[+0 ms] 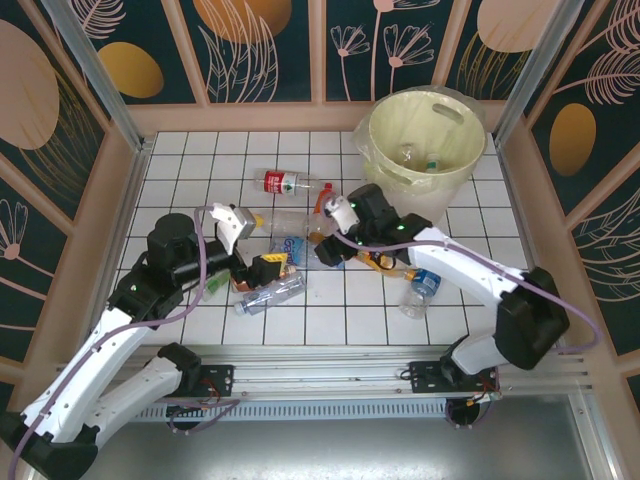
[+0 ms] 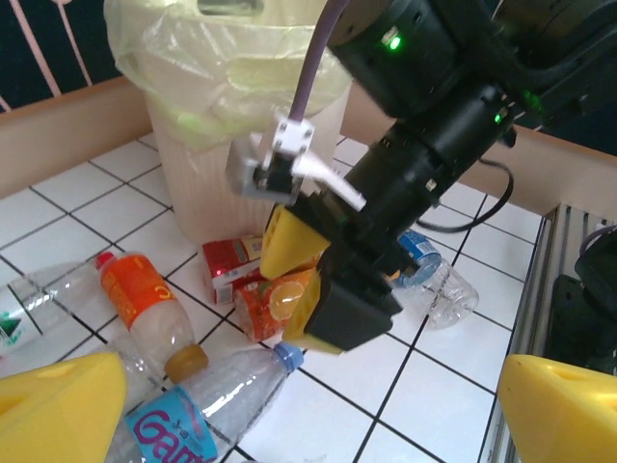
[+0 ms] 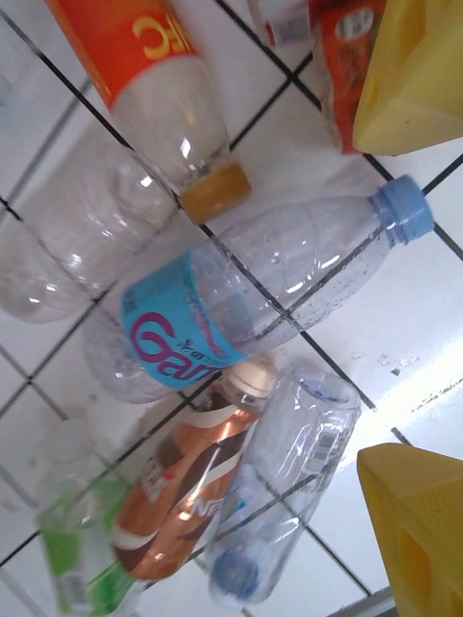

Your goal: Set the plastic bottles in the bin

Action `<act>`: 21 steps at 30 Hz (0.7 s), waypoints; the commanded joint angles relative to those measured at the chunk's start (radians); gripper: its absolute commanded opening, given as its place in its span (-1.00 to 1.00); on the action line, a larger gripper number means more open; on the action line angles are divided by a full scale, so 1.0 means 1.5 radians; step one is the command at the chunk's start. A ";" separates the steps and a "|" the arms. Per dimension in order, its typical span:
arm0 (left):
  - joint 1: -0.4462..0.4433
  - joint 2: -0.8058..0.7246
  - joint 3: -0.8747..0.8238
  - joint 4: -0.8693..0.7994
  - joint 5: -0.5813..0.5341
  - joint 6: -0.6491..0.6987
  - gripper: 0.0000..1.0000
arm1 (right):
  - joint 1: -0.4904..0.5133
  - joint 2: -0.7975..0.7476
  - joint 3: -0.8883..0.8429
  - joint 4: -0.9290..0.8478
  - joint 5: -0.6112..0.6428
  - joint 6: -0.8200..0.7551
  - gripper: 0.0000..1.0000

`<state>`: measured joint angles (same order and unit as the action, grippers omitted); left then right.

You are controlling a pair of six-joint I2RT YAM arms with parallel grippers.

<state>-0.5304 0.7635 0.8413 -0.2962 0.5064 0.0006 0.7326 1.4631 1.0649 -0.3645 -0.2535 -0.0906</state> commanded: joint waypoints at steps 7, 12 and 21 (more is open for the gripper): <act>-0.002 -0.040 -0.074 0.034 -0.047 -0.090 0.97 | 0.039 0.156 0.085 0.019 0.049 -0.067 0.64; -0.002 -0.047 -0.097 0.062 -0.067 -0.106 0.97 | 0.056 0.231 0.140 -0.010 0.083 -0.091 0.64; -0.002 -0.052 -0.115 0.075 -0.074 -0.105 0.97 | 0.074 0.311 0.195 -0.035 0.094 -0.107 0.61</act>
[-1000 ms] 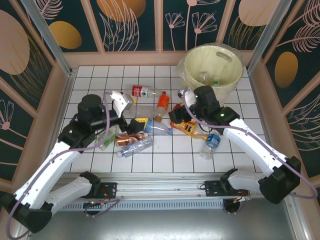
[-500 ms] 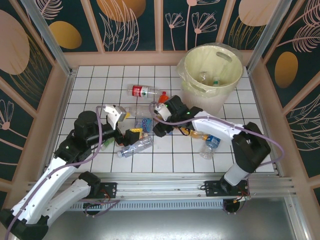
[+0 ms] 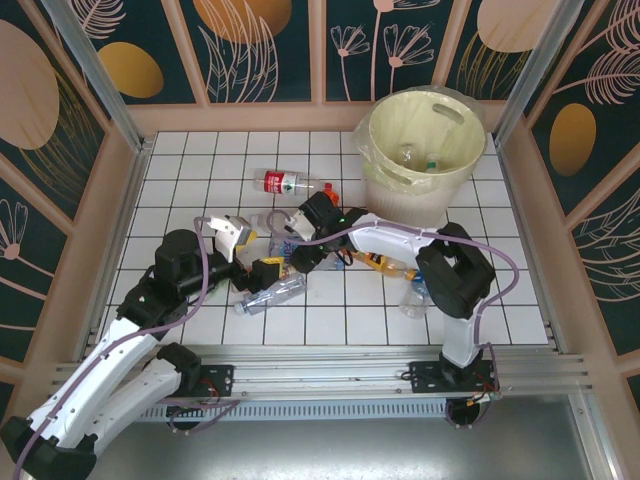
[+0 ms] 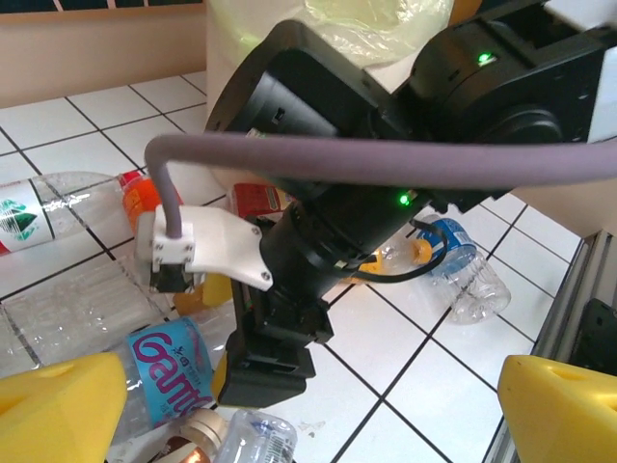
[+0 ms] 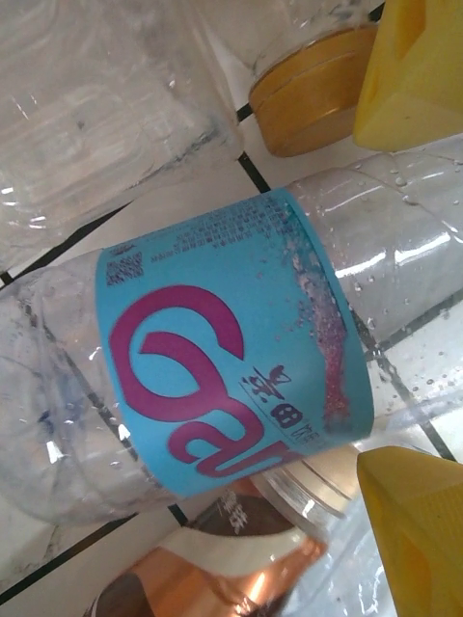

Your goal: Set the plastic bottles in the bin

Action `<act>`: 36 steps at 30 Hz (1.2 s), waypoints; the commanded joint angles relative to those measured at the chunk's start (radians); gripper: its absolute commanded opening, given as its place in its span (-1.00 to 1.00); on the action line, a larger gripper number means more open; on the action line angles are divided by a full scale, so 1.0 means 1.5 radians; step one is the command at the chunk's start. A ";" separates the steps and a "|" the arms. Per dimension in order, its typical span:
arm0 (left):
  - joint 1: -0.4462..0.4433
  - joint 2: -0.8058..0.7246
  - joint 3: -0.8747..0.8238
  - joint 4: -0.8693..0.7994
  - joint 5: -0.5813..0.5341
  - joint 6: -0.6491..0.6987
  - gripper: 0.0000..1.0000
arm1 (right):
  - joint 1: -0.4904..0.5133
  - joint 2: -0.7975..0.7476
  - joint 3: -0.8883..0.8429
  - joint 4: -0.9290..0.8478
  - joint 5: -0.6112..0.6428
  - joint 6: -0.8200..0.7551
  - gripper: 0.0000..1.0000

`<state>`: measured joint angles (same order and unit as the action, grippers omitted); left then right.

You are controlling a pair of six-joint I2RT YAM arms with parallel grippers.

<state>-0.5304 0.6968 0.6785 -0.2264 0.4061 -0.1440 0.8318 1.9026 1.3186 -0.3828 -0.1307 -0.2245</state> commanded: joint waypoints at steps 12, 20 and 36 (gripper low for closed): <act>-0.002 -0.007 -0.008 0.034 -0.001 -0.012 0.97 | 0.014 0.082 0.067 -0.028 0.042 -0.027 0.61; -0.002 -0.007 -0.008 0.038 0.006 -0.015 0.97 | 0.015 0.089 0.086 -0.029 0.036 -0.034 0.70; -0.002 -0.007 -0.008 0.039 0.006 -0.015 0.97 | 0.015 0.122 0.128 -0.053 0.034 -0.050 0.51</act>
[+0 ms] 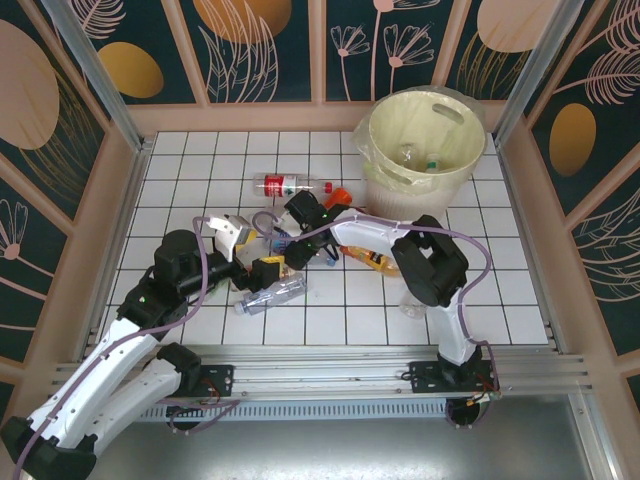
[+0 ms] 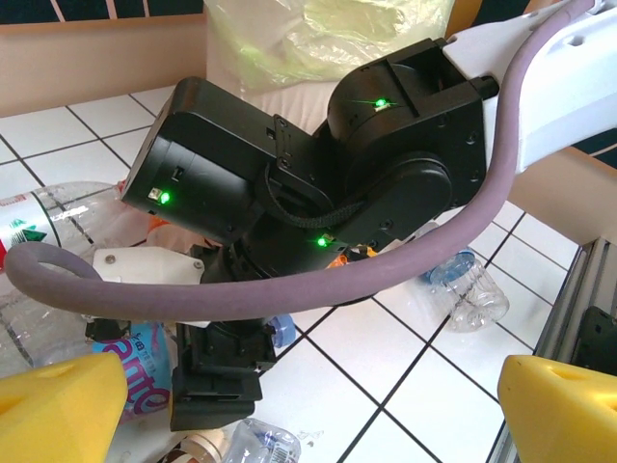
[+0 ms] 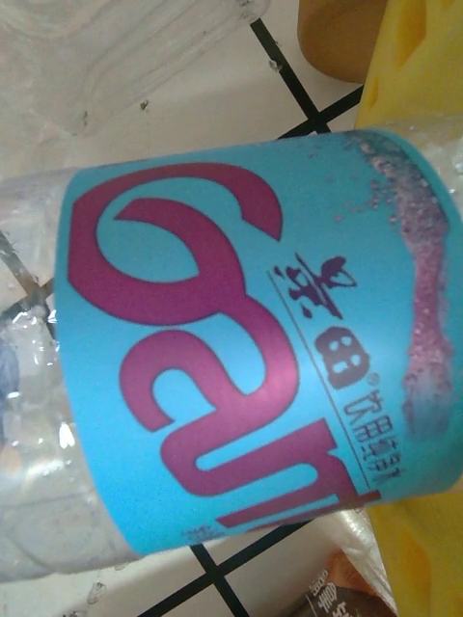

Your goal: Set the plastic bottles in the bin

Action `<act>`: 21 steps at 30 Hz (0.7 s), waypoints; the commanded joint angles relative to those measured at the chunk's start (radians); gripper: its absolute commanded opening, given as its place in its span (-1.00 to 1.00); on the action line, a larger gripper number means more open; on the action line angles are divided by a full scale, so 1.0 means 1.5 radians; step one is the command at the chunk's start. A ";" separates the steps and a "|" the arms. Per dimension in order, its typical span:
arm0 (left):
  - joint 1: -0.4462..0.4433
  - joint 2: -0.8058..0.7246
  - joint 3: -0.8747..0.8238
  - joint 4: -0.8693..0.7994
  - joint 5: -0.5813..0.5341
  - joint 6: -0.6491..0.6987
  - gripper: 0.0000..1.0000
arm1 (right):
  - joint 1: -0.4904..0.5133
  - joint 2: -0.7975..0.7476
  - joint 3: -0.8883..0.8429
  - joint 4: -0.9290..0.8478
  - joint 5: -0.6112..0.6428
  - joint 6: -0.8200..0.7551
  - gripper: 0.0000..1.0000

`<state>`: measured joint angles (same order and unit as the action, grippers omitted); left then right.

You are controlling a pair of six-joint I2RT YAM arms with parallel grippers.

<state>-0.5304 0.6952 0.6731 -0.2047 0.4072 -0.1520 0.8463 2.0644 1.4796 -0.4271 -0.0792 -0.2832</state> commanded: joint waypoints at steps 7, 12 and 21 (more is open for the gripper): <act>-0.002 -0.006 -0.005 0.025 0.005 -0.010 0.97 | 0.004 -0.005 0.019 -0.027 -0.011 -0.014 0.36; -0.002 -0.007 -0.004 0.025 0.006 -0.010 0.97 | -0.002 -0.058 0.004 -0.013 -0.043 -0.002 0.35; -0.002 -0.031 -0.010 0.052 0.036 -0.016 0.97 | -0.034 -0.184 -0.046 0.034 -0.140 0.046 0.37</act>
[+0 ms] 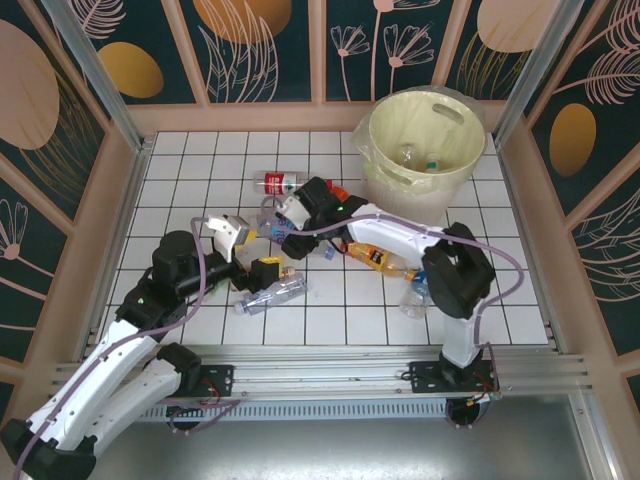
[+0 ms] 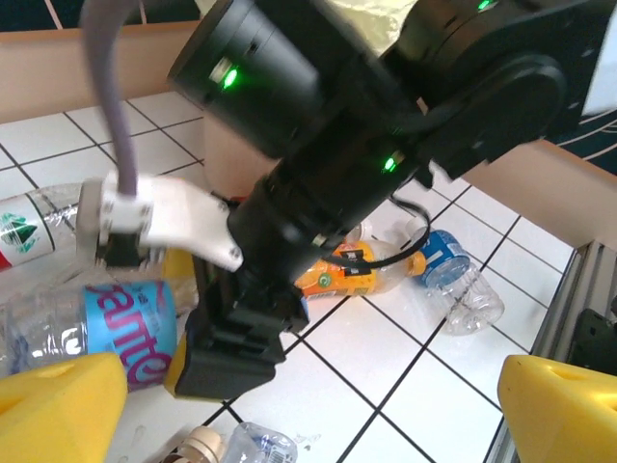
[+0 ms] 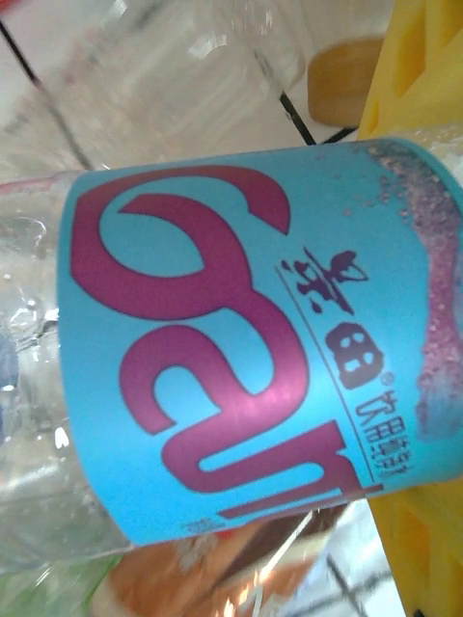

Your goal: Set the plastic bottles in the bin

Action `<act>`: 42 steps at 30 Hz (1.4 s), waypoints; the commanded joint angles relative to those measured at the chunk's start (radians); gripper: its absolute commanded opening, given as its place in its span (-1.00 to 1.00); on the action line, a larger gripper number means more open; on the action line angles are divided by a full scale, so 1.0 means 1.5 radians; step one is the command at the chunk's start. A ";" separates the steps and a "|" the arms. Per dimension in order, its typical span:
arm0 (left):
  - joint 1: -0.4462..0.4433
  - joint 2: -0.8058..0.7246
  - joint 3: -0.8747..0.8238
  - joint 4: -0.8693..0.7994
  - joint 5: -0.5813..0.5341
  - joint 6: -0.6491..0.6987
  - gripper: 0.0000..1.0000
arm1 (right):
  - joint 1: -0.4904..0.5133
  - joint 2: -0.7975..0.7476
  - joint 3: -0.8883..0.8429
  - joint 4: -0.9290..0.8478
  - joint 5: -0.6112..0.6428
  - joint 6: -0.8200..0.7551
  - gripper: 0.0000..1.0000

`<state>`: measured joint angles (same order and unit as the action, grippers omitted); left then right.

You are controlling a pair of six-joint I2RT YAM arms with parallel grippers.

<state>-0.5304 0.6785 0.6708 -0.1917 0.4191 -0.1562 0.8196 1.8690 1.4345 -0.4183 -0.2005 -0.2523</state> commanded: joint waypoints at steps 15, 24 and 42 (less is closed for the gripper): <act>-0.002 -0.130 -0.051 0.141 -0.009 -0.052 0.97 | -0.096 -0.242 -0.043 0.123 -0.208 0.110 0.37; -0.002 -0.171 -0.058 0.159 -0.033 -0.067 0.97 | -0.176 -0.318 -0.026 0.146 -0.233 0.143 0.37; -0.002 -0.188 -0.051 0.140 -0.030 -0.069 0.97 | -0.358 -0.339 0.072 0.187 -0.065 0.216 0.37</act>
<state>-0.5304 0.4053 0.5850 0.0036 0.3801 -0.2420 0.3180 1.3857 1.5005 -0.2005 -0.3843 0.0151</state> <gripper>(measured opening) 0.986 0.688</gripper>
